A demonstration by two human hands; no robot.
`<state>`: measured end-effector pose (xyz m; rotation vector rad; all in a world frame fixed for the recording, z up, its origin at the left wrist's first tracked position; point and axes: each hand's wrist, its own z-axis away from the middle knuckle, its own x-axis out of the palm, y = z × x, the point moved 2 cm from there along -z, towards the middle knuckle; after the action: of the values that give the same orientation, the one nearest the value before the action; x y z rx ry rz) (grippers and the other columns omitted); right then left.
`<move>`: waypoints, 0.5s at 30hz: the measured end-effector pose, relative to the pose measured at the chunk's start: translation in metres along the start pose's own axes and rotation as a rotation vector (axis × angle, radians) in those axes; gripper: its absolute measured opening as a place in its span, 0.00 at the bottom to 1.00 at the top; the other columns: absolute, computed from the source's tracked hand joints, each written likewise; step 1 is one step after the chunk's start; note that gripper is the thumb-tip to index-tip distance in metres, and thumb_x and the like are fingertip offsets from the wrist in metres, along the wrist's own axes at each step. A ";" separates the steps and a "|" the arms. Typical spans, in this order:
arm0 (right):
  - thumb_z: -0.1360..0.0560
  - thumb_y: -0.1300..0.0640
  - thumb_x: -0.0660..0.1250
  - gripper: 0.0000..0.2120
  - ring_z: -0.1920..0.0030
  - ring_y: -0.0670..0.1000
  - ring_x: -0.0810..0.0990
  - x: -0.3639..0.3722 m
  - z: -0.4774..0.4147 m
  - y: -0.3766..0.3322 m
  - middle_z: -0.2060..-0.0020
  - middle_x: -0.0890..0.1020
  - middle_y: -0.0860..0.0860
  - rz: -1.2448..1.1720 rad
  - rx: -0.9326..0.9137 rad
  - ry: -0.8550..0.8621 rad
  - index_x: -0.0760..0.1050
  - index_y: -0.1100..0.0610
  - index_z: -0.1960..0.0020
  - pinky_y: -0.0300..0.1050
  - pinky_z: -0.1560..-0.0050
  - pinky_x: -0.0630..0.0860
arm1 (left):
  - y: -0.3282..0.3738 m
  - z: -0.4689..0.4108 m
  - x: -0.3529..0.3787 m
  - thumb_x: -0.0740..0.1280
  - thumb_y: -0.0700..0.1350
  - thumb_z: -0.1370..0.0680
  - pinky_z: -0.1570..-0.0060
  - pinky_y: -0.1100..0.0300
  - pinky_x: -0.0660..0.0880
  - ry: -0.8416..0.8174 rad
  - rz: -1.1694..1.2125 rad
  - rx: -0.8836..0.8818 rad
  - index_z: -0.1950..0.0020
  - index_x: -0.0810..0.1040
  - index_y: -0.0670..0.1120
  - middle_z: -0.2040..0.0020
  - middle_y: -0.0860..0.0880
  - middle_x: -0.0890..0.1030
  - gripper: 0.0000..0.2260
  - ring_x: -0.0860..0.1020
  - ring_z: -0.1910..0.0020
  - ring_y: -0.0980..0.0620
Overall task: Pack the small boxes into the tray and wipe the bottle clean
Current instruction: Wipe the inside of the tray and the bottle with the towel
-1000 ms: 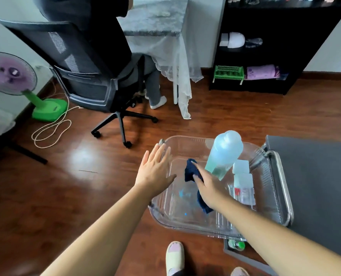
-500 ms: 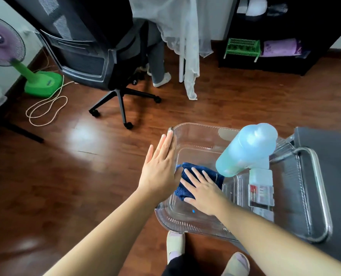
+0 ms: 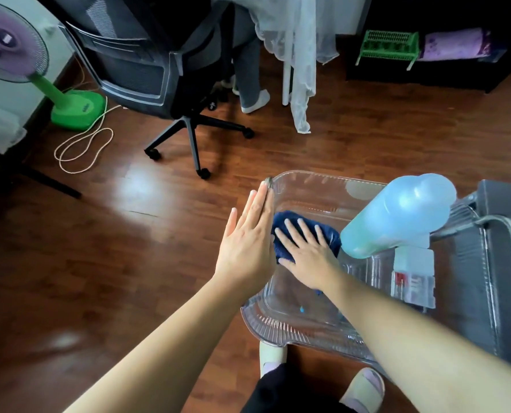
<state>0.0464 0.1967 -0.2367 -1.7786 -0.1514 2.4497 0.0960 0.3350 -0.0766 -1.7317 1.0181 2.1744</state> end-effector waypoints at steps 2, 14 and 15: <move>0.22 0.37 0.49 0.33 0.22 0.57 0.44 -0.003 -0.003 0.006 0.21 0.46 0.50 -0.065 0.124 -0.006 0.43 0.47 0.22 0.60 0.25 0.42 | 0.001 -0.003 0.000 0.58 0.36 0.24 0.27 0.53 0.40 0.005 0.001 -0.010 0.21 0.40 0.50 0.26 0.60 0.34 0.37 0.36 0.25 0.60; 0.20 0.42 0.50 0.31 0.22 0.56 0.45 0.000 0.010 0.010 0.22 0.45 0.50 -0.102 0.093 0.031 0.43 0.49 0.22 0.56 0.24 0.41 | -0.003 -0.006 0.000 0.57 0.36 0.25 0.27 0.54 0.41 0.006 0.069 -0.010 0.21 0.43 0.51 0.24 0.61 0.38 0.37 0.38 0.26 0.62; 0.20 0.42 0.50 0.30 0.22 0.57 0.45 -0.008 -0.008 0.007 0.22 0.46 0.51 -0.135 0.172 0.040 0.44 0.49 0.22 0.57 0.24 0.42 | -0.003 -0.007 0.000 0.57 0.36 0.25 0.27 0.54 0.41 0.013 0.059 -0.008 0.21 0.43 0.52 0.23 0.61 0.39 0.37 0.38 0.26 0.63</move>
<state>0.0564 0.1889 -0.2331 -1.6861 -0.0534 2.2580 0.1030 0.3335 -0.0785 -1.7425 1.0785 2.2089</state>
